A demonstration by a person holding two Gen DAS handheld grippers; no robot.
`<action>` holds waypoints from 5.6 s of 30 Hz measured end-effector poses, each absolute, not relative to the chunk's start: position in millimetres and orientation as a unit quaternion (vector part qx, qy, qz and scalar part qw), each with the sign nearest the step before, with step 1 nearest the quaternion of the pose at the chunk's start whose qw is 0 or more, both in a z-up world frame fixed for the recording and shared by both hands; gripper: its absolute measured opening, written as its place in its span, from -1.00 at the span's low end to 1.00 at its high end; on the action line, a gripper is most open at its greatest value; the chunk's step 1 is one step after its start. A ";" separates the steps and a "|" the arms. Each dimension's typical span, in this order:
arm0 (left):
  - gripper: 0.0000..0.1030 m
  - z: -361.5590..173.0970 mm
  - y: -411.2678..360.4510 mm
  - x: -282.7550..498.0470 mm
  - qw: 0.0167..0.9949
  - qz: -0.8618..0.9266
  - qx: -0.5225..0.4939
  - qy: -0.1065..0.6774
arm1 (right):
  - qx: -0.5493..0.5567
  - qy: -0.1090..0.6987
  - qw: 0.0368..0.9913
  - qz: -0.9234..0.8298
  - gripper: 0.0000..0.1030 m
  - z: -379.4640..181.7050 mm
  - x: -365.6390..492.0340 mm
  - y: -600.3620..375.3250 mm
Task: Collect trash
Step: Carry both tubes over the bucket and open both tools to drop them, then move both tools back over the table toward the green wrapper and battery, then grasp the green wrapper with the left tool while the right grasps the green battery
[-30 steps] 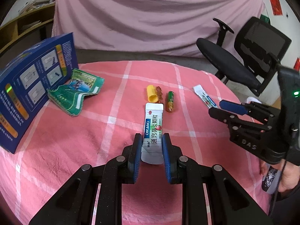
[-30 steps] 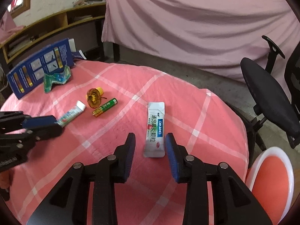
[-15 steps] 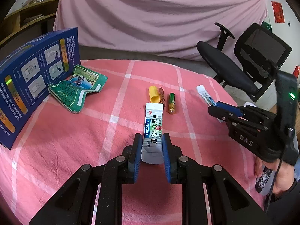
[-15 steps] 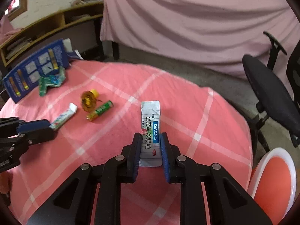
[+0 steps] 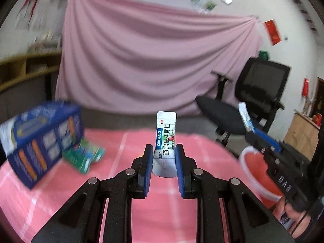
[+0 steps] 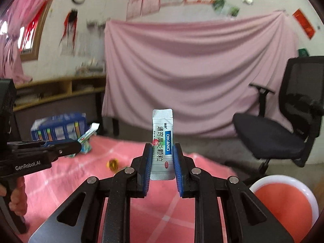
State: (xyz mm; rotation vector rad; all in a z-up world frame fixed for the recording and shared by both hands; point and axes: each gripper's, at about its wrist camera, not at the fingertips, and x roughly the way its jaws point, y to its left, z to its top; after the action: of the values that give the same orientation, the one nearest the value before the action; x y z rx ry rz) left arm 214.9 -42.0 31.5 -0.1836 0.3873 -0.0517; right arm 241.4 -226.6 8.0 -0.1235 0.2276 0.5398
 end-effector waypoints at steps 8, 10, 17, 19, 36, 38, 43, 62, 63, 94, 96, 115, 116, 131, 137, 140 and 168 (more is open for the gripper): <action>-0.64 69.8 -109.0 204.8 0.990 -0.099 -0.041 0.095 | -0.018 0.017 0.980 0.196 -0.64 33.8 219.0 -281.4; -0.64 73.3 -124.4 207.2 0.989 -0.112 -0.028 0.086 | -0.011 0.005 0.985 0.174 -0.64 37.6 215.9 -298.2; -0.64 75.1 -190.1 225.5 0.981 -0.173 0.007 0.090 | 0.017 0.015 0.994 0.108 -0.64 35.3 217.7 -353.1; -0.64 71.7 -205.4 229.9 0.978 -0.185 0.014 0.097 | 0.028 0.022 0.995 0.091 -0.64 33.5 219.3 -366.1; -0.64 45.8 -291.8 288.9 0.941 -0.263 0.014 0.214 | 0.133 0.134 0.982 -0.009 -0.63 6.0 243.6 -439.4; -0.64 40.8 -295.3 293.0 0.936 -0.268 0.011 0.230 | 0.142 0.149 0.979 -0.012 -0.63 1.5 246.4 -444.8; -0.64 28.8 -302.6 300.2 0.925 -0.269 0.007 0.267 | 0.149 0.178 0.973 -0.016 -0.61 -5.3 254.9 -450.9; -0.50 16.7 -293.0 315.3 0.916 -0.254 -0.020 0.311 | 0.150 0.217 0.964 -0.012 -0.45 -14.7 264.4 -452.0; -0.45 17.5 -289.9 314.4 0.917 -0.252 -0.022 0.308 | 0.149 0.216 0.965 -0.010 -0.44 -14.3 264.5 -451.0; 0.95 53.2 -62.3 219.8 0.988 0.034 -0.089 0.125 | 0.080 0.041 0.983 0.158 1.00 35.2 247.6 -297.9; 0.95 50.2 -51.5 209.5 0.988 0.050 -0.082 0.117 | 0.071 0.031 0.981 0.178 1.00 35.0 244.5 -285.0; 0.94 -7.1 16.9 197.4 0.960 0.122 -0.050 0.246 | -0.030 0.124 0.958 0.258 1.00 0.3 263.1 -199.0; 0.94 -9.1 17.8 201.6 0.958 0.122 -0.051 0.256 | -0.035 0.138 0.955 0.259 1.00 -1.9 267.1 -195.6; 0.13 -46.1 34.1 254.5 0.917 0.109 0.008 0.383 | -0.077 0.318 0.906 0.270 0.83 -40.1 320.2 -160.2; 0.13 -57.6 39.3 264.2 0.914 0.083 0.021 0.396 | -0.096 0.370 0.875 0.296 0.63 -53.6 332.2 -129.3; 0.13 -56.7 36.4 268.2 0.915 0.088 0.043 0.391 | -0.089 0.397 0.860 0.309 0.45 -60.0 340.3 -117.7; -0.98 -59.4 41.2 278.2 0.905 0.073 0.043 0.418 | -0.087 0.442 0.831 0.327 -0.84 -72.4 334.1 -119.9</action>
State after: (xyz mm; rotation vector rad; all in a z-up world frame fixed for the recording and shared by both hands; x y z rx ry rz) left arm 278.2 41.2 -59.4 0.0883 0.8633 0.1509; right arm 334.1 -119.9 -72.4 -0.1841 0.9384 0.6937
